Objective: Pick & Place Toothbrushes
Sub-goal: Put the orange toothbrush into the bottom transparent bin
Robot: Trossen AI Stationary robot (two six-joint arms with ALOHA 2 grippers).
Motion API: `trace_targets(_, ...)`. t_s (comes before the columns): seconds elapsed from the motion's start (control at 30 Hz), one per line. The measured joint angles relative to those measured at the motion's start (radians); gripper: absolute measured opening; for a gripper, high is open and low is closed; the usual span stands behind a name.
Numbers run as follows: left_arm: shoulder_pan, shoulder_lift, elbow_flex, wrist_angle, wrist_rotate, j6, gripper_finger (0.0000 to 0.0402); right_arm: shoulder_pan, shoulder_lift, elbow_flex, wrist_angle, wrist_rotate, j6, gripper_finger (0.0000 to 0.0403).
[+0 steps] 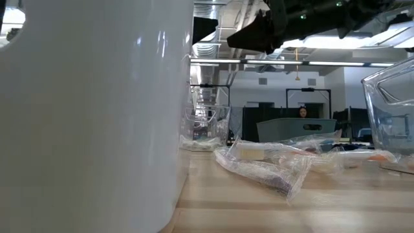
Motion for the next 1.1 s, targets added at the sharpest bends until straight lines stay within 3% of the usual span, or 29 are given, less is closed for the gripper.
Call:
trace_targets(0.9, 0.001, 0.000, 0.000, -0.010, 0.000, 0.000, 0.0218, 0.000, 0.000, 0.000, -0.010, -0.002, -0.008, 0.0103)
trace_targets(1.1, 0.001, -0.001, 0.000, -0.005, 0.000, 0.002, 0.0218, 0.001, 0.000, 0.000, -0.016, -0.002, -0.087, 0.0103)
